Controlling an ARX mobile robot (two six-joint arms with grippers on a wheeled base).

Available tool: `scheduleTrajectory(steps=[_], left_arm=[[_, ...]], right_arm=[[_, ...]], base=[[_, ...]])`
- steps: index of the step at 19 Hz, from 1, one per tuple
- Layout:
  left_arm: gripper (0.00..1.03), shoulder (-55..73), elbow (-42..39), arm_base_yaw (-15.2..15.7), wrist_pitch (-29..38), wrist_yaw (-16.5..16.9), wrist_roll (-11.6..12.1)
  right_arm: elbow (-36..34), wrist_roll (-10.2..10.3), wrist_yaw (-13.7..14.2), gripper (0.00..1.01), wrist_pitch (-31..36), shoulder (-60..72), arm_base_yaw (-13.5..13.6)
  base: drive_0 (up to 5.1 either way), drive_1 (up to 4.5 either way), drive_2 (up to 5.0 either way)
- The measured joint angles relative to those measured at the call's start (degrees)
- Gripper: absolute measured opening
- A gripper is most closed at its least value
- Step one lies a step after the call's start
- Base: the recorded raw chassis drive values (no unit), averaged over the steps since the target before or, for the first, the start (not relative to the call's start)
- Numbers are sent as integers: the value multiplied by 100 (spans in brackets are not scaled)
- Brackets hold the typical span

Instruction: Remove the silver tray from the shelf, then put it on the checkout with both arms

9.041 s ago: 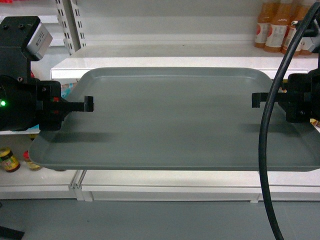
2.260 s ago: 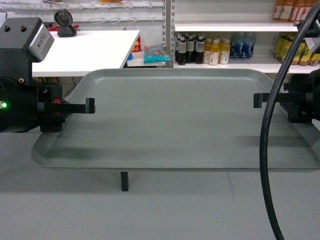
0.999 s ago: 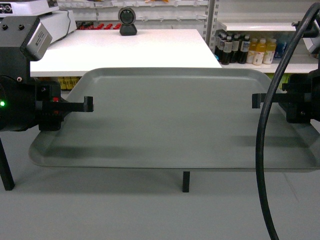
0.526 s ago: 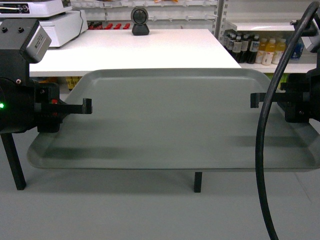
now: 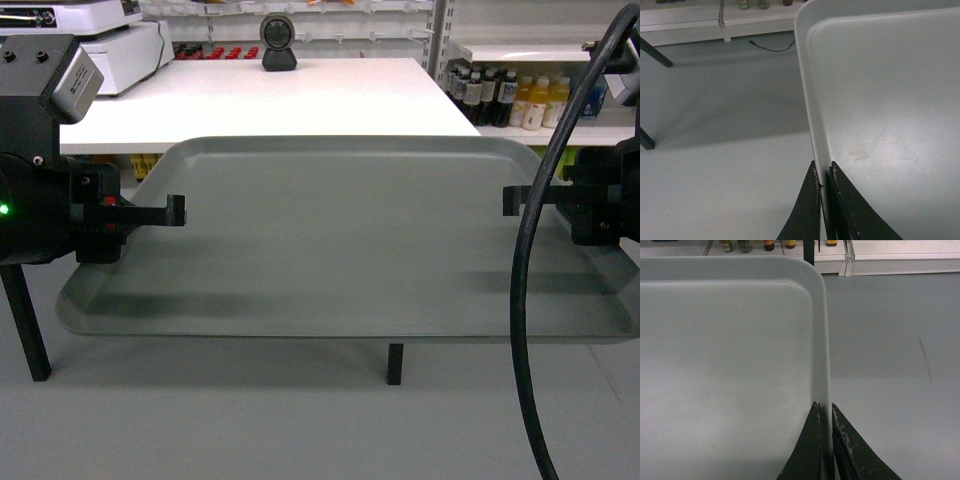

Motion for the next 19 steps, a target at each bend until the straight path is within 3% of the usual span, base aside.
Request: scheduleTrajectory(steps=[9, 19], left_arm=[[3, 0, 0, 0, 0, 0, 0], [3, 0, 0, -28, 11, -7, -2]], right_arm=[[0, 0, 0, 3, 0, 0, 0], [0, 0, -2, 3, 4, 0, -31]], base=[[0, 0, 0], [-455, 384, 73]])
